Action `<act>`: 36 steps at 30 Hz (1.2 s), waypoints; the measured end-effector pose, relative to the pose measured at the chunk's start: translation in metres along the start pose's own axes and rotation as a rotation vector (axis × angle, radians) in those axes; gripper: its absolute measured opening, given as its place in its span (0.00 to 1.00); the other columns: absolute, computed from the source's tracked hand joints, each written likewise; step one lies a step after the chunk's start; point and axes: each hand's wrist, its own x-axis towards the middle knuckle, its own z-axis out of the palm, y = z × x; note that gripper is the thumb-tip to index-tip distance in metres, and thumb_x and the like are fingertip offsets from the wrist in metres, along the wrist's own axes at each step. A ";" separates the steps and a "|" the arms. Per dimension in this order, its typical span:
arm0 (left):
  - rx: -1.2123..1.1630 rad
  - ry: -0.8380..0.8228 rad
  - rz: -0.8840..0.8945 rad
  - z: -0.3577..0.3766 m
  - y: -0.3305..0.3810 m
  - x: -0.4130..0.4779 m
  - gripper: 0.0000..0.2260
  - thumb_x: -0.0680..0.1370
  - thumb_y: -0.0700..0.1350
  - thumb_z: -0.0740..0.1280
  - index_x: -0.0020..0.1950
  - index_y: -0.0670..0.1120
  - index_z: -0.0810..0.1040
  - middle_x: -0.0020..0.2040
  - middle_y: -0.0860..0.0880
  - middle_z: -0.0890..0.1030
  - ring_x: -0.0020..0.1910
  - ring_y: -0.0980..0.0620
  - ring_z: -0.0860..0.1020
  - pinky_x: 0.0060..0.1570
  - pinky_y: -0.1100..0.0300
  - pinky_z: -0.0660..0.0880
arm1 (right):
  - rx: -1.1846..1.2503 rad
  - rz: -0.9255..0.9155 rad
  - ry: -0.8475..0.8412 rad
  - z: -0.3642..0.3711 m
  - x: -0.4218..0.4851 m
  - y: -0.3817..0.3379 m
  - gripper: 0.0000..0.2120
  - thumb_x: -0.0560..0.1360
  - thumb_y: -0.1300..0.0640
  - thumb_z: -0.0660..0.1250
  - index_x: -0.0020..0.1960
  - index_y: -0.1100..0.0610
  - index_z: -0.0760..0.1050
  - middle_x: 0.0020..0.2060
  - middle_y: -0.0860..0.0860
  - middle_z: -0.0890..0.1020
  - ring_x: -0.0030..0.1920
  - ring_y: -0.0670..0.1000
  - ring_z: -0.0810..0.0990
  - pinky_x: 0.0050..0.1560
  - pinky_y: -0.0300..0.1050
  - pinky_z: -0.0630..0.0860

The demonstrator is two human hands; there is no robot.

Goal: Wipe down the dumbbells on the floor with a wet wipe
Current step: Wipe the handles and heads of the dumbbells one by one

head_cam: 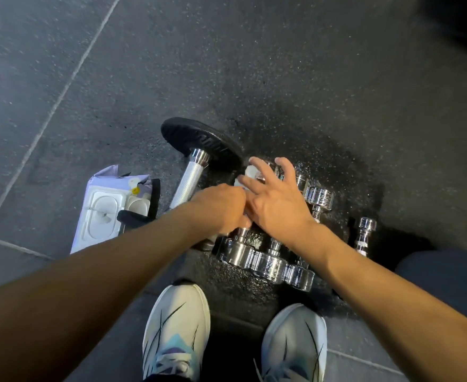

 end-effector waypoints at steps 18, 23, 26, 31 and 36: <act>-0.157 0.066 -0.081 0.000 -0.005 0.018 0.12 0.79 0.48 0.68 0.37 0.47 0.72 0.39 0.48 0.77 0.35 0.51 0.76 0.34 0.58 0.71 | 1.016 0.646 0.080 -0.017 -0.042 -0.045 0.11 0.83 0.57 0.64 0.64 0.53 0.77 0.61 0.50 0.78 0.50 0.44 0.81 0.47 0.22 0.73; -0.211 0.238 -0.125 0.001 0.005 0.015 0.07 0.81 0.45 0.67 0.55 0.44 0.78 0.47 0.46 0.79 0.45 0.46 0.79 0.43 0.53 0.76 | 1.264 0.900 0.120 -0.021 -0.025 -0.037 0.10 0.83 0.58 0.65 0.59 0.51 0.66 0.47 0.39 0.74 0.44 0.39 0.78 0.41 0.26 0.76; -0.177 0.263 -0.120 0.003 0.007 0.018 0.07 0.80 0.43 0.67 0.56 0.41 0.78 0.47 0.44 0.79 0.42 0.47 0.78 0.40 0.53 0.75 | 1.223 0.838 0.081 -0.018 -0.017 -0.045 0.05 0.84 0.57 0.64 0.57 0.52 0.69 0.43 0.47 0.82 0.38 0.48 0.83 0.37 0.48 0.84; -0.048 0.150 -0.118 -0.007 0.005 0.015 0.09 0.78 0.36 0.67 0.57 0.40 0.78 0.53 0.41 0.81 0.43 0.47 0.75 0.43 0.56 0.71 | 1.202 0.811 -0.101 -0.015 -0.024 -0.053 0.06 0.86 0.54 0.58 0.60 0.55 0.67 0.37 0.53 0.85 0.26 0.47 0.78 0.21 0.41 0.72; 0.043 -0.006 -0.144 -0.012 0.007 0.019 0.05 0.78 0.35 0.67 0.53 0.40 0.79 0.52 0.42 0.81 0.46 0.47 0.81 0.43 0.56 0.77 | 1.168 0.761 -0.212 -0.025 -0.024 -0.044 0.04 0.86 0.55 0.59 0.56 0.56 0.68 0.34 0.51 0.82 0.21 0.40 0.74 0.19 0.36 0.68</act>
